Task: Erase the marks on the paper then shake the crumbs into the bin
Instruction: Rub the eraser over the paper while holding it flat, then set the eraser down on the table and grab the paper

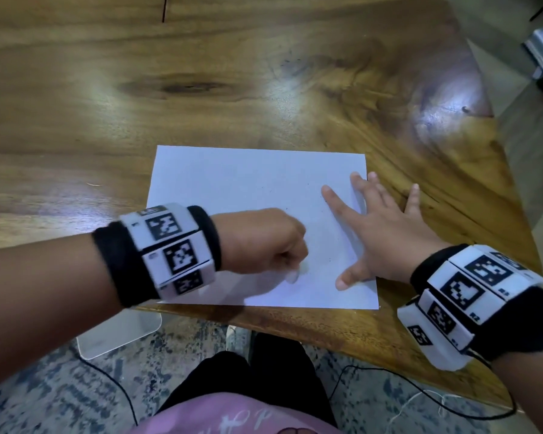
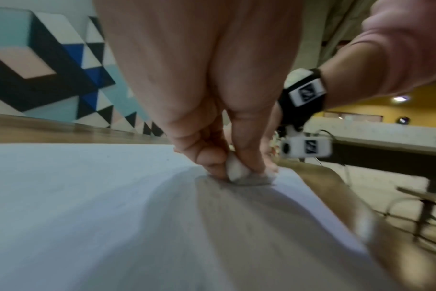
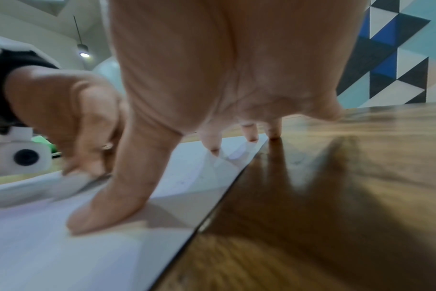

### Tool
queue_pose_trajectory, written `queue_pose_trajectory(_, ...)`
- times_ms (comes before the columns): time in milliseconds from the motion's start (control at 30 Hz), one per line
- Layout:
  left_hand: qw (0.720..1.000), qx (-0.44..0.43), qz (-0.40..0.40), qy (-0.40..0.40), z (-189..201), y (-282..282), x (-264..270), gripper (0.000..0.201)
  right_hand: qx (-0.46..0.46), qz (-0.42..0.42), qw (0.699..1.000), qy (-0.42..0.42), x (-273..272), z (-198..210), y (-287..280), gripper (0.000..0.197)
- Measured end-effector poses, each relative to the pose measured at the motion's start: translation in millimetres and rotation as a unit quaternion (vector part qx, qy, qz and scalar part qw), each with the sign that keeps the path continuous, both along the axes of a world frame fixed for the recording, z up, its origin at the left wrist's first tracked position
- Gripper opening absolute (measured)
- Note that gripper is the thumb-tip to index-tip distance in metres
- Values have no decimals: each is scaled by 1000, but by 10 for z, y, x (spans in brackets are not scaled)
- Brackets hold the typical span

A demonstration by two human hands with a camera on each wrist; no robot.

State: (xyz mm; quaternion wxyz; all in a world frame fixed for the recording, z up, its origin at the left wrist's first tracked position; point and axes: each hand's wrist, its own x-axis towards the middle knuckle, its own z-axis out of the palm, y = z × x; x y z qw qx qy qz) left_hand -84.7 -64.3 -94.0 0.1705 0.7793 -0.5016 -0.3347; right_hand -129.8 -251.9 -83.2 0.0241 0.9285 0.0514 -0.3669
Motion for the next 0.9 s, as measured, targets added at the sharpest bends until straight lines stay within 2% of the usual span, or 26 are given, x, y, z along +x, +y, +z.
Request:
queue_pose_trajectory(100,999,40,-11,29,1,197,-13,13,3,-1,1000,1,-2,7,4,131)
queue_pose_trajectory(200,999,1,35,2,56,44,99,9,1,-1,1000,2,1,8,12,131)
queue_pose_trajectory(267,998,-22,48,-21,72,-169,120,16,0,0,1000,1,-1,4,11,131)
queue_pose_trajectory(367,999,-13,24,-23,35,-326,23,14,4,-2,1000,1,-4,6,10,130)
queue_pose_trajectory(467,1000,12,-8,19,17,-161,-27,7,0,0,1000,2,-3,3,2,130)
queue_pose_trajectory(533,998,41,-16,39,34,20,-4,10,4,0,1000,3,-2,1,1,131)
queue_pose_trajectory(600,999,34,28,17,42,181,76,11,6,-2,1000,5,-1,0,0,131)
queue_pose_trajectory(667,994,4,105,-19,47,253,166,10,5,-2,1000,7,-1,7,4,131)
queue_pose_trajectory(733,990,-13,141,-23,36,247,169,16,5,-1,1000,7,1,9,14,131)
queue_pose_trajectory(833,993,-30,112,-5,2,255,37,12,2,0,1000,2,-4,10,10,132)
queue_pose_trajectory(900,997,-5,71,20,-10,350,-10,5,2,1,1000,0,-4,7,7,131)
